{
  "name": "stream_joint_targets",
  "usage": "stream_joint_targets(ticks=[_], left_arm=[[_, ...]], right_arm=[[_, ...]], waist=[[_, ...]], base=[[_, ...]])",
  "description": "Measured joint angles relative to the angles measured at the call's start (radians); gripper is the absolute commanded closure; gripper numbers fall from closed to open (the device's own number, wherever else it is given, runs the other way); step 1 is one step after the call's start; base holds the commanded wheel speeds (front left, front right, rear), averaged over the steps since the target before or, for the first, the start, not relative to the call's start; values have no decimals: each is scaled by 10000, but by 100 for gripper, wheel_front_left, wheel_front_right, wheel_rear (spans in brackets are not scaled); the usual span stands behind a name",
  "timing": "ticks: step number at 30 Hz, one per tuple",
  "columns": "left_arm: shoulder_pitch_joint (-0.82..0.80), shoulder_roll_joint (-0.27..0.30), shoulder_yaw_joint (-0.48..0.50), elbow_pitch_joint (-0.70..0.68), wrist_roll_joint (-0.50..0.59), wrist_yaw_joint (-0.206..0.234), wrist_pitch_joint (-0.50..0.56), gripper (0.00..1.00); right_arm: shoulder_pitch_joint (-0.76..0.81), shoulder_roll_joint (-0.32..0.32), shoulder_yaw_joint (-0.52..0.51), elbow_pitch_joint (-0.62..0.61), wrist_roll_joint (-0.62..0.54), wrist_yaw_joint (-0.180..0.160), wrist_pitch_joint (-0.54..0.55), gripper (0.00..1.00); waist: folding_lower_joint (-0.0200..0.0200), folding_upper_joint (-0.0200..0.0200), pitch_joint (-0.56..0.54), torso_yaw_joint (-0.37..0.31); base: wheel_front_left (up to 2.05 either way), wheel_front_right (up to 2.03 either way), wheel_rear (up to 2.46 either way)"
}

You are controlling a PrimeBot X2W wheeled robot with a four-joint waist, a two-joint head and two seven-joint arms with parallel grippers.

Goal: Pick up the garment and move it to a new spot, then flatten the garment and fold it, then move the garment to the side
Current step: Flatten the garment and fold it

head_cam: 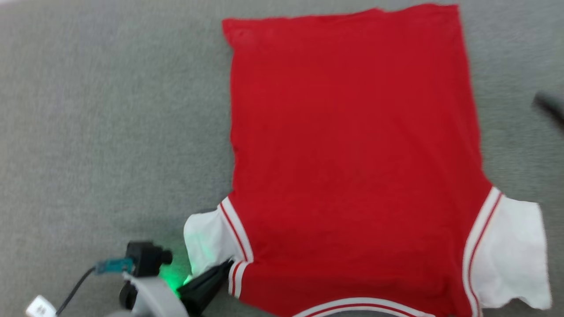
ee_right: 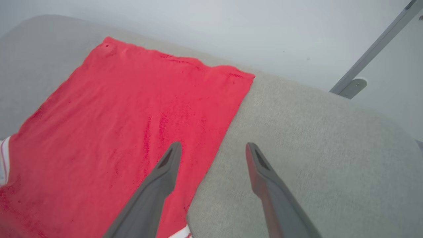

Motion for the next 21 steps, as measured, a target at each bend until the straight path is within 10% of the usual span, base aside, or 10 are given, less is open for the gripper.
stream_joint_targets(ticks=[10,21], left_arm=[[-1665,-832,-495,-240,345,-2,385,100],[-2470,-1154,-846,-825,320,-125,113,100]], right_arm=[[-5209,920,387,5530,-2127,0,853,0],[-8121,1801,1012,8955,-3825,0,2199,0]], waist=[[0,0,1140,1263],[0,0,2556,2438]], base=[[0,0,0],[0,0,0]])
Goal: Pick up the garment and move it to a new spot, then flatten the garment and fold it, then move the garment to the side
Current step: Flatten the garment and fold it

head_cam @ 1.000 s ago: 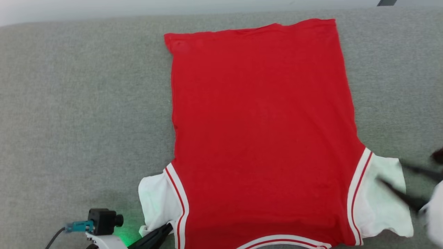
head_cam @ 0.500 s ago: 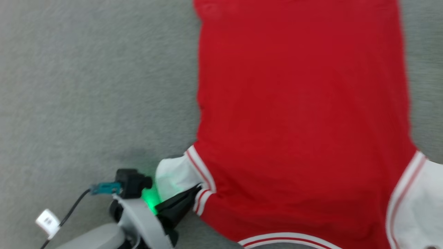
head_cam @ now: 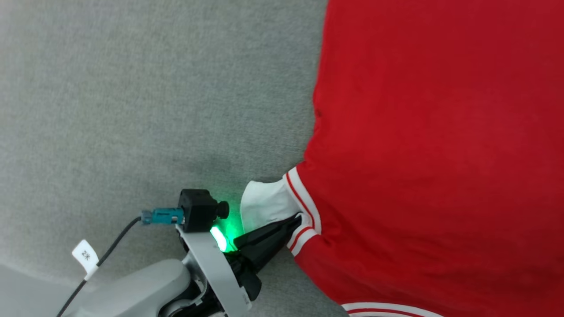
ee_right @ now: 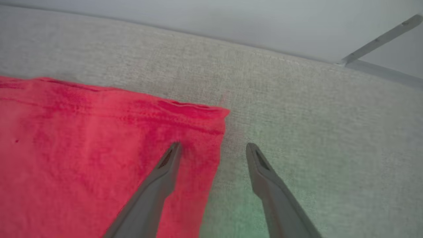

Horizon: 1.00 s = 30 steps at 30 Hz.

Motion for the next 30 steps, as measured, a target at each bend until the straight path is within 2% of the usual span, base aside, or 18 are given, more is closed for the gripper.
stream_joint_targets(ticks=[6,7,9,10,16,21,26,30], left_arm=[[-197,38,-71,-224,-178,-40,-102,100],[-209,79,-79,-274,-230,-40,-128,100],[-218,136,-88,-330,-276,-40,-148,100],[-219,151,-98,-334,-288,-40,-169,100],[-158,198,-104,-196,-337,-38,-184,100],[192,226,153,111,-232,-38,-217,100],[947,389,616,345,-125,38,-199,100],[1675,679,1018,460,-48,100,-171,100]], right_arm=[[-830,297,-305,1239,-362,-2,796,0],[-937,330,-349,1344,-395,-2,938,37],[-1100,433,-447,1555,-481,-2,1032,91],[-1129,489,-464,1613,-539,-2,1030,100],[-905,926,-548,1776,-368,-2,435,100],[-100,861,173,899,341,-2,10,100],[1666,-217,813,-897,1839,0,-219,100],[4091,-1147,842,-2562,3175,0,-399,100]], waist=[[0,0,476,315],[0,0,511,332],[1,0,520,312],[0,0,502,294],[0,0,142,157],[0,0,-400,-60],[0,0,-1155,-306],[1,0,-1843,-533]], base=[[0,0,0],[0,0,0],[0,0,0],[0,0,0],[0,0,0],[0,0,0],[0,0,0],[0,0,0]])
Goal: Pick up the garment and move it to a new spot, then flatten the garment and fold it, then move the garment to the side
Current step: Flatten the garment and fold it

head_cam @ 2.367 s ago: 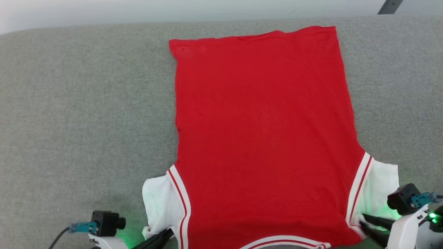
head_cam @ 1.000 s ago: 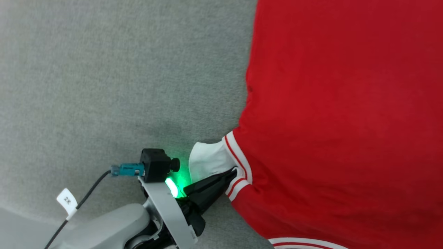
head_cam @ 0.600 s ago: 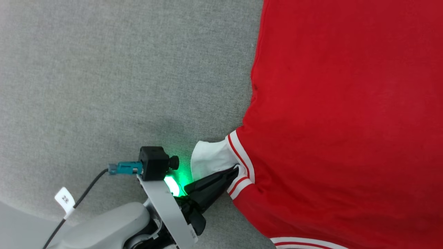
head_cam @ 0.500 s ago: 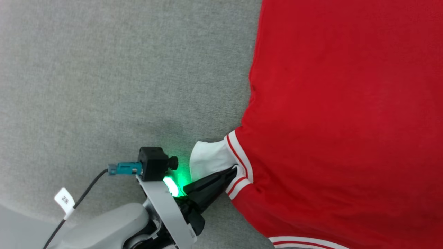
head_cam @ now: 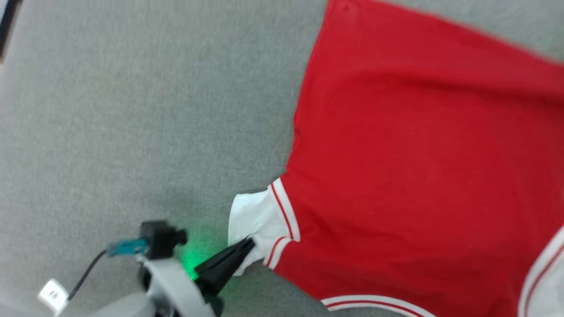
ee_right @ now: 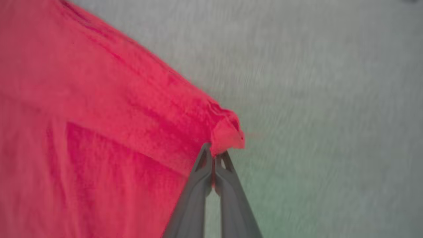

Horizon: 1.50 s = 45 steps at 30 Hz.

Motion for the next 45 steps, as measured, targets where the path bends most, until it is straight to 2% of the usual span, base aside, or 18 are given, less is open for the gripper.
stream_joint_targets(ticks=[6,11,18,25,26,27,28,31,36,40,43,45], left_arm=[[888,474,554,-136,94,25,2,100],[1335,617,982,-240,190,29,2,100],[1829,506,1396,-282,343,40,2,100],[2120,520,1626,-245,412,40,2,100],[2156,522,1641,-247,420,40,2,100],[2195,523,1647,-247,428,40,2,100],[2218,527,1649,-247,431,40,2,100],[2225,545,1724,-270,439,40,2,100],[2319,447,1891,-349,558,40,2,100],[2315,232,1745,-376,740,40,29,100],[2182,150,1657,-351,817,40,130,100],[2004,98,1611,-353,869,40,178,100]], right_arm=[[3504,-671,-612,-2272,1586,0,228,100],[6355,-594,-1135,-3595,1847,0,197,100],[9237,468,-1482,-4842,1509,0,56,100],[10249,1285,-1287,-5457,872,0,73,100],[10244,1317,-1315,-5545,698,0,-63,84],[10233,1321,-1365,-5662,522,0,-236,58],[10215,1296,-1476,-5779,384,0,-324,0],[10272,1076,-1964,-6508,276,0,-305,0],[10866,527,-3827,-8193,259,0,451,0],[10496,497,-5007,-9267,399,-2,1032,0],[9024,518,-5078,-9304,157,0,1032,0],[7920,581,-4544,-8936,-188,0,951,0]], waist=[[0,0,-765,-627],[0,0,-1181,-1227],[0,0,-1564,-1800],[0,0,-1720,-2035],[0,0,-1731,-2055],[0,0,-1744,-2070],[0,0,-1759,-2080],[0,0,-1797,-2076],[0,0,-1821,-1943],[0,0,-1804,-1714],[0,0,-1705,-1527],[0,0,-1604,-1411]], base=[[0,0,0],[0,0,0],[0,0,0],[0,0,0],[0,0,0],[0,0,0],[0,0,0],[0,0,0],[0,0,0],[0,0,0],[0,0,0],[0,0,0]])
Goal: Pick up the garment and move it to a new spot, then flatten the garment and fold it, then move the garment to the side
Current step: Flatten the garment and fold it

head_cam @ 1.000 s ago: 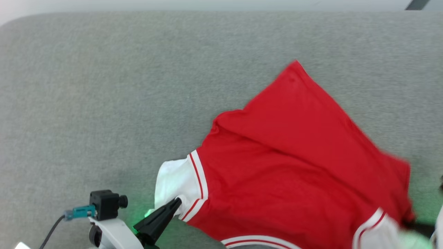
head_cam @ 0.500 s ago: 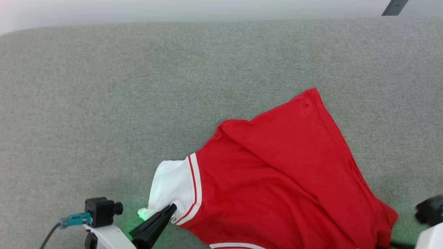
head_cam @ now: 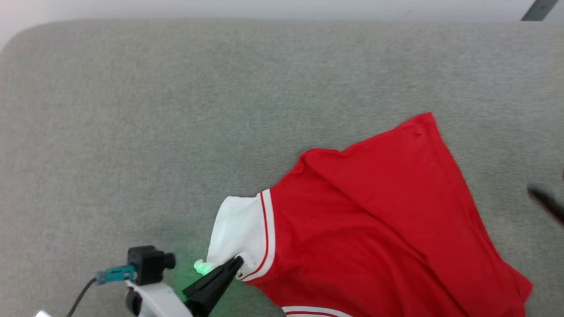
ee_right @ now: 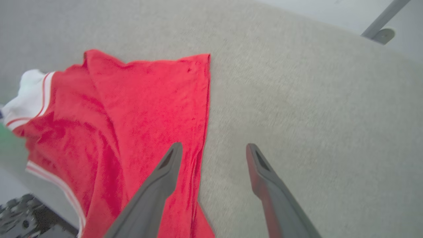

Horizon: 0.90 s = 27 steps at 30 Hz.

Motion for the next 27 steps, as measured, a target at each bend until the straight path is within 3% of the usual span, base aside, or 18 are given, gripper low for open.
stream_joint_targets(ticks=[5,10,18,22,23,24,25,26,27], left_arm=[[-514,-286,-337,-65,130,0,199,100],[-1235,-614,-696,23,274,0,276,100],[-1855,-1022,-1227,259,148,0,111,100],[-1935,-1051,-1373,410,2,-2,-8,100],[-1956,-1055,-1384,458,-17,-2,-19,100],[-1956,-1064,-1373,516,-67,-2,-58,100],[-1954,-1080,-1338,554,-128,-2,-88,100],[-1950,-1089,-1313,573,-180,-2,-92,100],[-1950,-1089,-1279,591,-215,-2,-100,100]], right_arm=[[-2856,593,1616,1791,-761,0,-291,0],[-4883,424,3394,3841,-1394,0,-489,0],[-6632,261,5921,6456,-1712,0,-930,0],[-7083,27,6686,6932,-1191,-4,-734,0],[-7154,-54,6830,6968,-1020,-8,-742,9],[-7222,-107,6966,7026,-892,-12,-842,67],[-7260,-136,7072,7114,-779,-12,-978,93],[-7279,-155,7177,7168,-688,-15,-1118,100],[-7310,-167,7258,7227,-558,-13,-1296,100]], waist=[[0,0,315,351],[0,0,794,738],[0,0,1441,1373],[0,0,1551,1607],[0,0,1549,1636],[0,0,1527,1648],[0,0,1498,1651],[0,0,1460,1645],[0,0,1412,1630]], base=[[0,0,0],[0,0,0],[0,0,0],[0,0,0],[0,0,0],[0,0,0],[0,0,0],[0,0,0],[0,0,0]])
